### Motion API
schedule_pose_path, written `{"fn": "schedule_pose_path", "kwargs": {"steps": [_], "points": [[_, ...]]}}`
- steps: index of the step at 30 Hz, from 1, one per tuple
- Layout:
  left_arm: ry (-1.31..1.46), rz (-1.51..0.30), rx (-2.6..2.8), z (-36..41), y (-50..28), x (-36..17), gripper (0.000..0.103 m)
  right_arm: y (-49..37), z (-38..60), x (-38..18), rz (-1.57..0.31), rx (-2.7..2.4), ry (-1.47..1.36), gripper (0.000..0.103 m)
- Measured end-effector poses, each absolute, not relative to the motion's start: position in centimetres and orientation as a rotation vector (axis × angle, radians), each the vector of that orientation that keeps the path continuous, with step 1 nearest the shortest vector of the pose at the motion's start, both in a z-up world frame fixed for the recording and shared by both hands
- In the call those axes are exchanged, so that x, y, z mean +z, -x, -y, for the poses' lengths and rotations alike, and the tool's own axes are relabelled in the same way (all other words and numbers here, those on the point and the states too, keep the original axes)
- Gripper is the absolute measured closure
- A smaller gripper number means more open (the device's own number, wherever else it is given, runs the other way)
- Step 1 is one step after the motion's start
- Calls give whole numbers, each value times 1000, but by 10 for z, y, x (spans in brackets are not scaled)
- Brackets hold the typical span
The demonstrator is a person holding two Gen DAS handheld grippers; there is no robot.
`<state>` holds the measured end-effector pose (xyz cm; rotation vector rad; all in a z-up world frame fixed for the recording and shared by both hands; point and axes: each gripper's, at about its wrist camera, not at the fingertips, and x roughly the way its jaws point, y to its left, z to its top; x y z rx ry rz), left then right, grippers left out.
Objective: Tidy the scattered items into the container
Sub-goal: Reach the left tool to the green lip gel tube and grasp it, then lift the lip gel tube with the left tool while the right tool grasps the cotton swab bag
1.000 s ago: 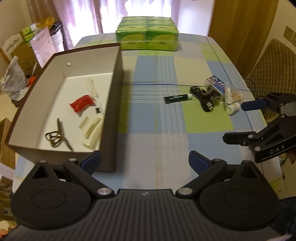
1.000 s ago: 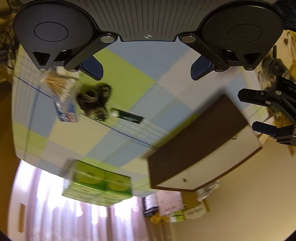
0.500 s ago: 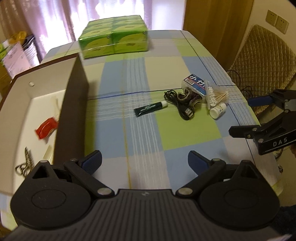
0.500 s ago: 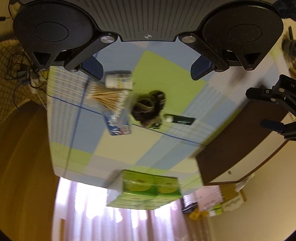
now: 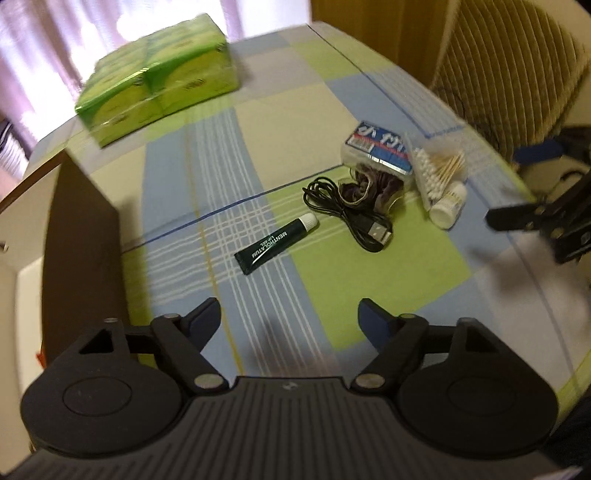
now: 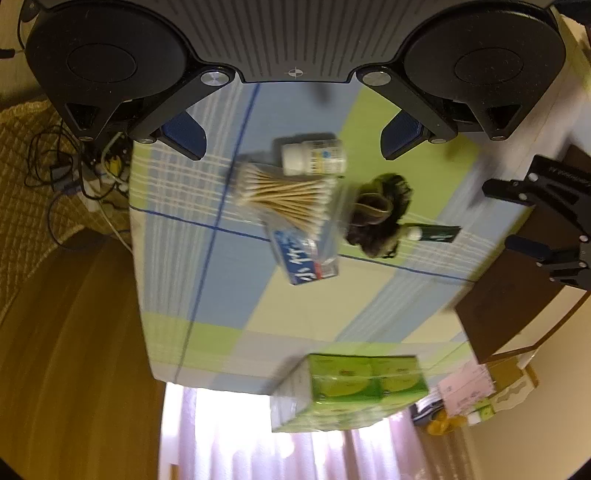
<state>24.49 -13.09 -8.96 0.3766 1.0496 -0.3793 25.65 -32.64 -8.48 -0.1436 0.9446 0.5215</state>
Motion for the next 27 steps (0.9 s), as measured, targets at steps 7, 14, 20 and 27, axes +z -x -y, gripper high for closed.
{"fn": "schedule_pose_path", "kwargs": {"steps": [7, 14, 20, 27], "points": [[-491, -1069, -440, 145, -288, -116, 41, -270, 342, -93, -974, 482, 112, 0], [-572, -1050, -516, 154, -321, -136, 50, -280, 340, -99, -995, 485, 90, 0], [-542, -1045, -575, 157, -335, -144, 59, -288, 334, -100, -987, 497, 26, 0], [-426, -1069, -554, 155, -333, -144, 90, -303, 323, -107, -992, 450, -47, 0]]}}
